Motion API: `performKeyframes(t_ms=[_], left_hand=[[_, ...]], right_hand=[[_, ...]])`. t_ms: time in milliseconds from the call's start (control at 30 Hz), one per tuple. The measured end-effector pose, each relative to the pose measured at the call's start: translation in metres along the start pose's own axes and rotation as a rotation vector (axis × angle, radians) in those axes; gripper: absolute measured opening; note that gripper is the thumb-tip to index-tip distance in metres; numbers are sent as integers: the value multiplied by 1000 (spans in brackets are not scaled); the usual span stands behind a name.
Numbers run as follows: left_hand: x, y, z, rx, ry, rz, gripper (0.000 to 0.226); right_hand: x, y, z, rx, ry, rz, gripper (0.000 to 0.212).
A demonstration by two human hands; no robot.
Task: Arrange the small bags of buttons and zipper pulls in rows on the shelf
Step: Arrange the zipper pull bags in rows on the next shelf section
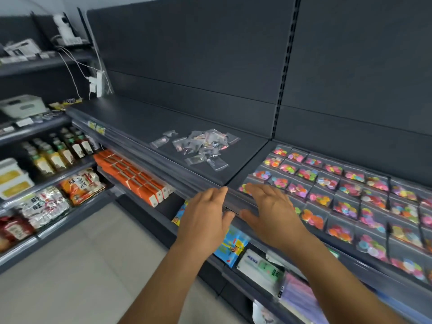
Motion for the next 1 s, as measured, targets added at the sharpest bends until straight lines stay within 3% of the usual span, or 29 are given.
performKeyframes(t_ms=[300, 533, 833, 1000], left_hand=[[9, -54, -68, 48, 39, 4, 58], [1, -128, -113, 107, 10, -39, 54], [-12, -190, -143, 172, -165, -157, 37], [-16, -206, -154, 181, -69, -183, 34]], right_hand=[[-11, -86, -25, 41, 2, 1, 61], [-18, -163, -13, -53, -21, 11, 53], [-37, -223, 4, -198, 27, -151, 42], [-40, -238, 7, -312, -44, -233, 36]])
Point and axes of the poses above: each hand's wrist, its own y-axis away from the middle knuckle, its own x-axis out of the back of the hand, z = x × y, the point moved 3 cm from there along -y, towards the middle knuckle, and after that the axes turned 7 degrees about -z, right-handed, at the moved point
